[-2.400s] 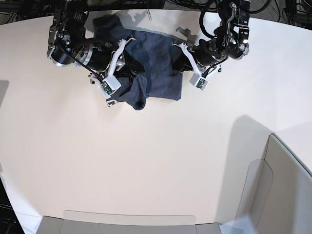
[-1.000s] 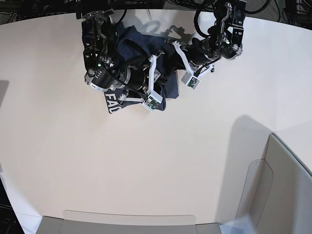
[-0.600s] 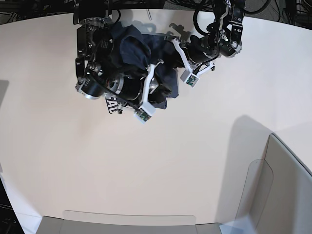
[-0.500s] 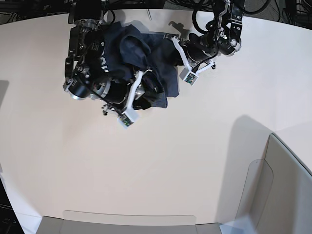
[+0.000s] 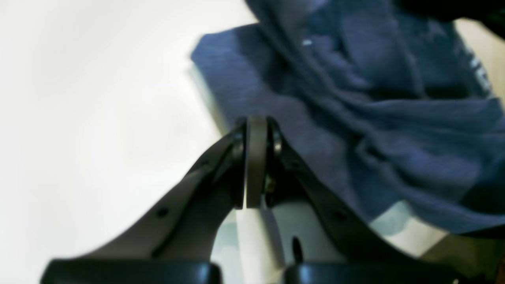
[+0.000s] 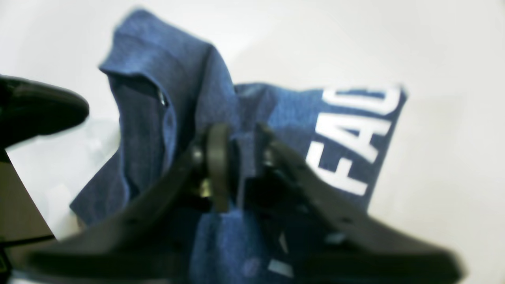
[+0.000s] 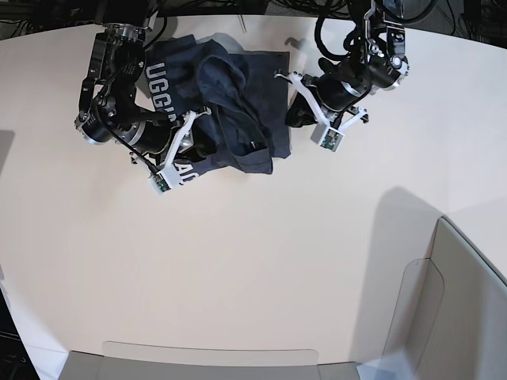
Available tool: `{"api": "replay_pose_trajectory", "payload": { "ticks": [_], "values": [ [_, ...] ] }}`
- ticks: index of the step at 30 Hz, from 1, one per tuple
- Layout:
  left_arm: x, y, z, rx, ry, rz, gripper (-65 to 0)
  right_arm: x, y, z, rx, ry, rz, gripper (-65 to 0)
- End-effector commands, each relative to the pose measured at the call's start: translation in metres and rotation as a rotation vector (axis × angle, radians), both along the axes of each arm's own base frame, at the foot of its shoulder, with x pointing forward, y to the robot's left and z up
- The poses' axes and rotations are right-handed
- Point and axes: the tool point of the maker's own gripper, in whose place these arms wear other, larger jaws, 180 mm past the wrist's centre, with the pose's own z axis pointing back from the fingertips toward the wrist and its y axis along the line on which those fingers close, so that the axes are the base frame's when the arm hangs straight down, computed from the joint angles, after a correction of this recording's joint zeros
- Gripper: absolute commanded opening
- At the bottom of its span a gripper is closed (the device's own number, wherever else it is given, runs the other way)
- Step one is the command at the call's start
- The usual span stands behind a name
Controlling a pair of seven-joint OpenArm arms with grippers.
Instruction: Layout the t-shirt on the table in an organized manner, then fold the t-shirt properly
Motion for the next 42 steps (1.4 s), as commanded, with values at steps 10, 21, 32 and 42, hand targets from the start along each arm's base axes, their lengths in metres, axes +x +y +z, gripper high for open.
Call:
{"api": "replay_pose_trajectory", "payload": {
  "ticks": [10,21,32,42],
  "values": [
    [-0.026,-0.1,0.039,-0.125,-0.095,-0.307,-64.9,0.004,-0.005,-0.004,0.003,0.012,-0.001,-65.0],
    [-0.047,-0.121,0.039,-0.143,-0.069,-0.383,-64.9,0.009,-0.048,-0.011,-0.051,-0.022,-0.128,-65.0],
    [-0.046,-0.149,0.062,-0.153,-0.169,-0.509,-64.9,0.009,-0.052,-0.02,-0.12,-0.006,-0.145,-65.0],
    [-0.066,-0.189,0.091,-0.238,-0.246,-0.627,-64.9,0.005,-0.05,-0.023,-0.116,0.005,-0.147,-65.0]
  ]
}}
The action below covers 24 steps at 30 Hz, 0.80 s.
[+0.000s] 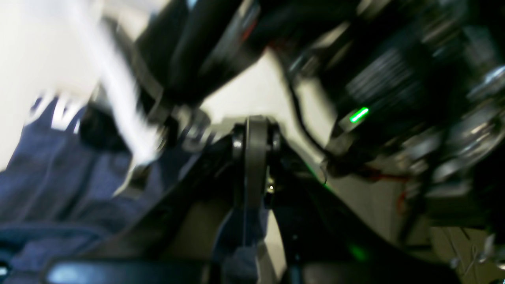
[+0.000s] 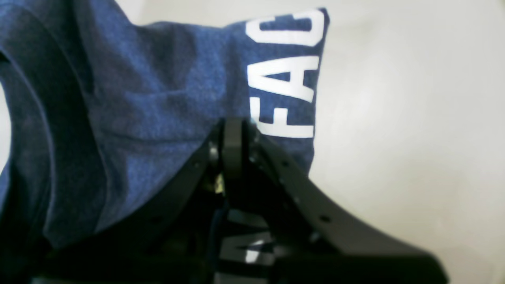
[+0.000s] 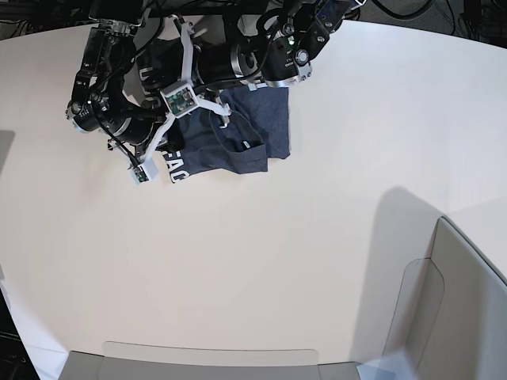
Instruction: Layout the t-shirt on the table in an organized manner, then fold the t-shirt properly
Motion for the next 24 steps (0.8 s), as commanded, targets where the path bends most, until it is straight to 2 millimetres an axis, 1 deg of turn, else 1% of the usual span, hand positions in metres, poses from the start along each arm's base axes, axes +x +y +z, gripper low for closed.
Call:
{"api": "replay_pose_trajectory", "payload": {
  "ticks": [1,5,7,8,11,13,15,17,19,21,24],
  "values": [
    [-0.003,-0.006,0.013,-0.046,-0.017,-0.014,-64.9,0.005,0.001,0.008,0.009,-0.029,0.002,-65.0],
    [-0.003,-0.003,0.005,-0.019,0.001,-0.005,-64.9,0.005,0.001,0.008,0.009,-0.029,0.002,-65.0],
    [0.0,0.001,-0.004,0.002,0.018,0.008,-64.9,0.005,0.001,0.008,0.01,-0.031,0.002,-65.0],
    [0.006,0.006,-0.009,0.014,0.027,0.031,-64.9,0.005,0.001,0.008,0.009,-0.031,0.002,-65.0],
    [0.026,0.039,-0.034,0.102,0.131,0.189,-64.9,0.005,0.001,0.008,0.009,-0.031,0.002,-65.0],
    [0.036,0.064,-0.05,0.168,0.19,0.282,-64.9,0.005,0.001,0.009,0.009,-0.034,0.003,-65.0],
    [0.04,0.088,-0.065,0.233,0.234,0.349,-64.9,0.005,0.002,0.01,0.01,-0.037,0.003,-65.0],
    [0.041,0.105,-0.075,0.281,0.257,0.392,-64.9,0.005,0.002,0.01,0.01,-0.037,0.003,-65.0],
    [0.042,0.121,-0.083,0.32,0.278,0.439,-64.9,0.005,0.002,0.011,0.011,-0.039,0.003,-65.0],
    [0.038,0.134,-0.092,0.354,0.308,0.475,-64.9,0.007,0.001,0.016,0.006,-0.057,0.004,-65.0],
    [0.035,0.143,-0.096,0.367,0.323,0.506,-64.9,0.012,0.001,0.035,-0.013,-0.12,0.009,-65.0]
  ]
}}
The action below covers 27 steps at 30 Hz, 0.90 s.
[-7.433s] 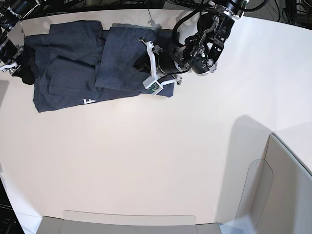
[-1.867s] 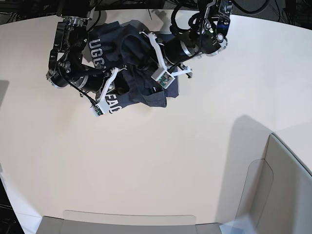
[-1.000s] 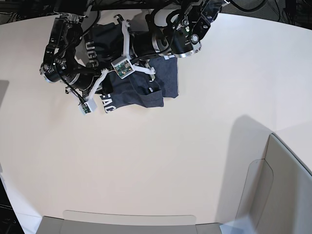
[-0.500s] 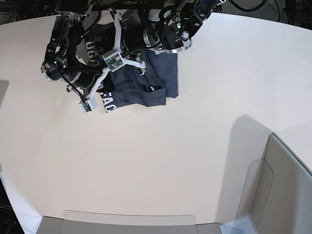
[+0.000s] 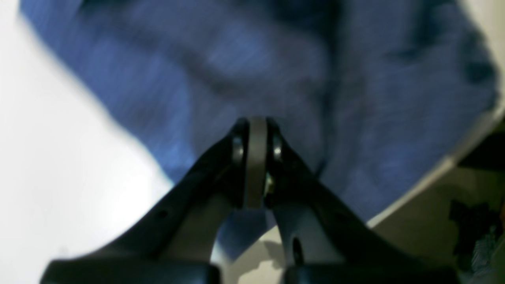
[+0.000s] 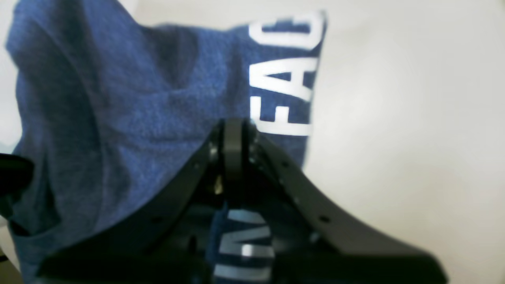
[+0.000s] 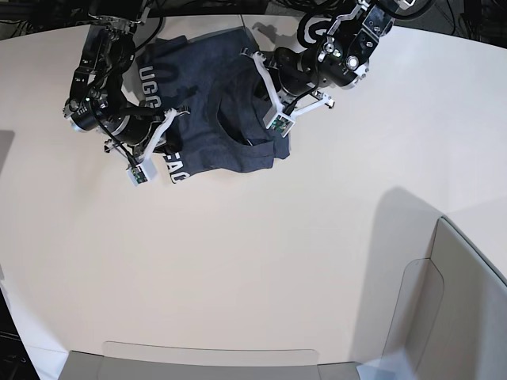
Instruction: Layout the t-shirt on the table in an organized manner, then fold the t-shirt properly
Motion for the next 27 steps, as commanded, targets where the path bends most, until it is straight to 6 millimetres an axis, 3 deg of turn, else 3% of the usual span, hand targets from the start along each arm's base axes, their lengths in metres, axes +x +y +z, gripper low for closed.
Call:
{"api": "replay_pose_trajectory", "payload": {
  "ticks": [1,6,9,17,19,23,27],
  "values": [
    [0.006,-0.006,0.014,-0.038,-0.044,0.001,-64.9,0.012,0.004,0.027,0.01,-0.096,0.01,-65.0],
    [0.004,-0.008,0.018,-0.052,-0.046,0.001,-64.9,0.026,0.003,0.084,-0.035,-0.281,0.015,-65.0],
    [0.001,-0.008,0.016,-0.052,-0.037,0.001,-64.9,0.039,0.002,0.098,-0.045,-0.328,0.014,-65.0],
    [-0.016,-0.008,0.011,-0.057,-0.001,-0.005,-65.0,0.094,0.006,0.077,0.04,-0.232,0.017,-65.0],
    [-0.021,-0.009,0.008,-0.057,0.012,-0.006,-65.0,0.107,0.015,0.071,0.056,-0.197,0.045,-65.0],
    [-0.024,-0.01,0.008,-0.059,0.017,-0.01,-65.0,0.123,0.028,0.059,-0.034,-0.148,0.104,-65.0],
    [-0.033,-0.009,0.004,-0.059,0.041,-0.008,-65.0,0.126,0.049,0.05,-0.161,-0.156,0.186,-65.0]
  ]
}}
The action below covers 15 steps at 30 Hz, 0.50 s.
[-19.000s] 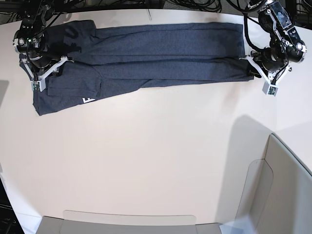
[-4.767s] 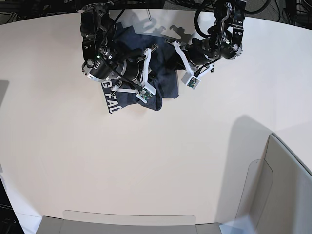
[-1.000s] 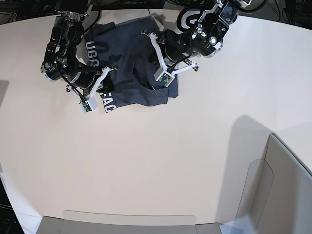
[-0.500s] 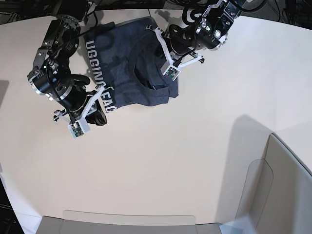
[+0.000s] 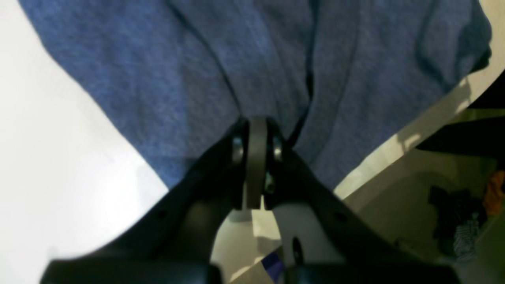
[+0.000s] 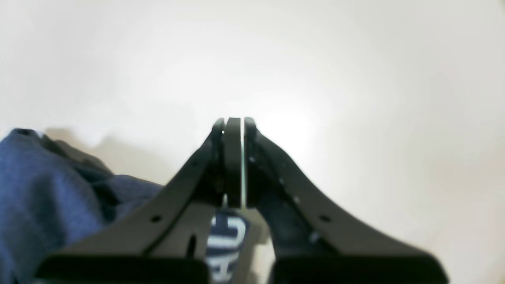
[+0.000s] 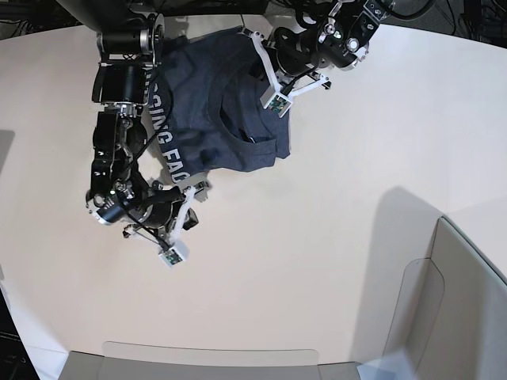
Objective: Layout the t-shirt on the table in an organized manner, then fold the t-shirt properly
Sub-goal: 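Regrasp the bundle edges with both grippers and tuck them inward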
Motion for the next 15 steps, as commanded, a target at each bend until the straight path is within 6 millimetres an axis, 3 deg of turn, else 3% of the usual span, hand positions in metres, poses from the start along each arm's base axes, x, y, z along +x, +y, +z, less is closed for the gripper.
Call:
{"api": "replay_pose_trajectory", "payload": {
  "ticks": [1,3,6,10,15],
  "values": [
    [0.001,-0.003,0.006,-0.022,-0.013,0.002,-65.0,0.009,0.015,0.017,0.003,-0.066,0.041,-65.0],
    [-0.001,-0.002,0.004,-0.013,-0.003,0.001,-65.0,0.003,0.025,0.008,-0.062,-0.066,0.088,-65.0],
    [0.0,0.002,0.0,0.0,0.003,0.005,-65.0,-0.009,0.025,-0.01,-0.149,-0.042,0.109,-65.0],
    [0.011,0.011,-0.007,0.027,0.004,0.029,-65.0,-0.022,0.011,-0.028,-0.191,0.0,0.098,-65.0],
    [0.035,0.031,-0.016,0.069,-0.004,0.088,-65.0,-0.035,-0.014,-0.027,-0.245,-0.02,0.084,-65.0]
  ]
}}
